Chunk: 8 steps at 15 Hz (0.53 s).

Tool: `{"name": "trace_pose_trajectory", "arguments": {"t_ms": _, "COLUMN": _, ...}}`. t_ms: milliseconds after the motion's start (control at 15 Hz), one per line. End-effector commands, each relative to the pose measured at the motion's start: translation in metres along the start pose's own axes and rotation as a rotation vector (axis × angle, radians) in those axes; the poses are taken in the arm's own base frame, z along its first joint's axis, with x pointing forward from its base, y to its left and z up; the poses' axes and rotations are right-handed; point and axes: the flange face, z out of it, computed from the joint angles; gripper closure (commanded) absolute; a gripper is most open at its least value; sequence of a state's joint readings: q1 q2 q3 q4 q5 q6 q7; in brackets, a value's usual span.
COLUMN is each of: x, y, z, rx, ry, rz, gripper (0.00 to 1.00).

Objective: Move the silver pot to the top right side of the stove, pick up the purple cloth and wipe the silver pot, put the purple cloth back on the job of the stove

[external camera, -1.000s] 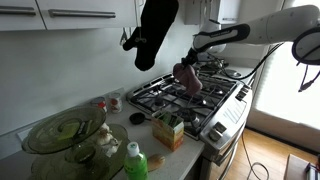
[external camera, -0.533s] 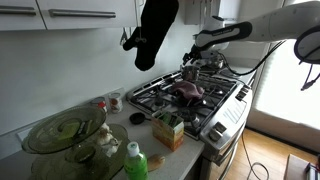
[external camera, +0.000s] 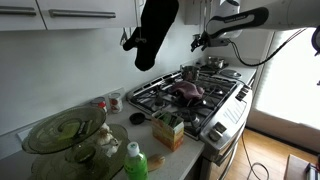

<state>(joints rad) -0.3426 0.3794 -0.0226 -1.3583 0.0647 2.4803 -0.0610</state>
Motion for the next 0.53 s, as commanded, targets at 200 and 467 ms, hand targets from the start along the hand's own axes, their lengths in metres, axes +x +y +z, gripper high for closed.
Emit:
{"name": "trace_pose_trajectory", "arguments": {"t_ms": 200, "x": -0.008, "y": 0.030, "z": 0.003, "rx": -0.096, "ry": -0.024, "rz": 0.145, "gripper": 0.00}}
{"name": "trace_pose_trajectory", "arguments": {"t_ms": 467, "x": -0.013, "y": 0.034, "z": 0.007, "rx": -0.120, "ry": -0.034, "rz": 0.184, "gripper": 0.00}}
